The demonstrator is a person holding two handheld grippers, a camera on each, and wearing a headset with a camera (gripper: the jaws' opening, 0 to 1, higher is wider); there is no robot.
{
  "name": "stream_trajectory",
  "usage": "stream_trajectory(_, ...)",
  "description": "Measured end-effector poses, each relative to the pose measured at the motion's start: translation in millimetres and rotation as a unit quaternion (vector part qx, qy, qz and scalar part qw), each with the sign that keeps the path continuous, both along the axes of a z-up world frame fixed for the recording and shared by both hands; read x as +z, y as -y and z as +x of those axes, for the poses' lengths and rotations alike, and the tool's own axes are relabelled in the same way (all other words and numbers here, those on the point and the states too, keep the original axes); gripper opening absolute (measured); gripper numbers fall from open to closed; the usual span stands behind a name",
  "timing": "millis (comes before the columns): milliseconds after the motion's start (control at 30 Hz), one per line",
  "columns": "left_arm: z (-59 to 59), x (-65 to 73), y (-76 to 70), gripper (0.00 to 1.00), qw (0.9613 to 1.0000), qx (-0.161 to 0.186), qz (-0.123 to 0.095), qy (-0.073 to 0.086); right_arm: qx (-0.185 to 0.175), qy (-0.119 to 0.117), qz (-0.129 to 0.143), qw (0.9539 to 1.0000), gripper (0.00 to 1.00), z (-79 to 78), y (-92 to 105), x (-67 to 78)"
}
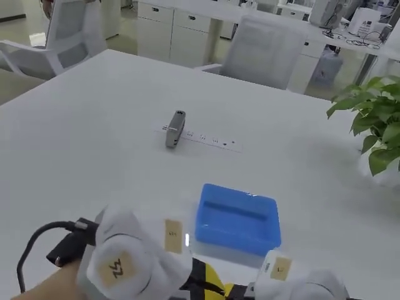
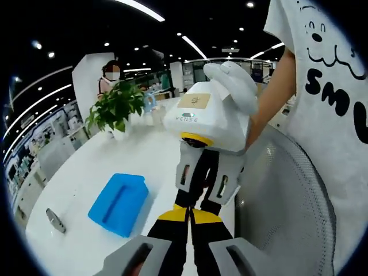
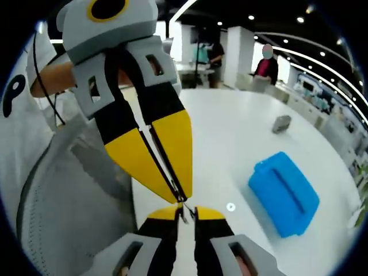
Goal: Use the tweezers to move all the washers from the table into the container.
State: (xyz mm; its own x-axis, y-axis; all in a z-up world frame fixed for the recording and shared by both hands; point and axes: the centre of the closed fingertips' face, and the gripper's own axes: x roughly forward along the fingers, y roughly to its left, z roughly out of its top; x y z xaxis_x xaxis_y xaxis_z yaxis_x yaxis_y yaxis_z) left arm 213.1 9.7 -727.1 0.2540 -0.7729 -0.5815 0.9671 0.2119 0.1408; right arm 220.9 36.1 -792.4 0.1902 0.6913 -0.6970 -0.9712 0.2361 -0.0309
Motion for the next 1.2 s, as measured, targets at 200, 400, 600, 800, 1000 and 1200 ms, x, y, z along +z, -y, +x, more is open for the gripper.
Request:
stream_trajectory(200,5.0,-1.6,-0.3,0.0,0.9996,0.021,-0.017,-0.011,-0.004,-0.001,-0.001,1.0,0.03,0.8,1.4,-1.9)
stream_trajectory(400,15.2,-0.1,-17.2,0.02,0.9841,0.149,-0.083,-0.049,-0.031,-0.001,0.003,0.9995,0.03,12.0,7.0,-1.2)
stream_trajectory(600,23.1,-7.5,-87.6,0.36,0.9378,0.34,-0.07,-0.017,-0.064,-0.003,0.017,0.9978,0.03,30.3,10.8,5.4)
stream_trajectory(800,13.5,-14.9,-131.4,0.64,0.9029,0.428,-0.02,0.027,-0.093,-0.01,0.026,0.9953,0.04,53.2,12.0,7.4)
stream_trajectory(1000,21.2,-10.2,-143.6,0.82,0.8646,0.497,-0.052,0.053,-0.135,-0.029,0.053,0.9891,0.04,78.3,11.1,8.8)
stream_trajectory(1200,23.1,-14.6,-146.5,0.86,0.8585,0.504,-0.015,0.093,-0.144,-0.037,0.047,0.9877,0.04,90.4,8.2,-1.1)
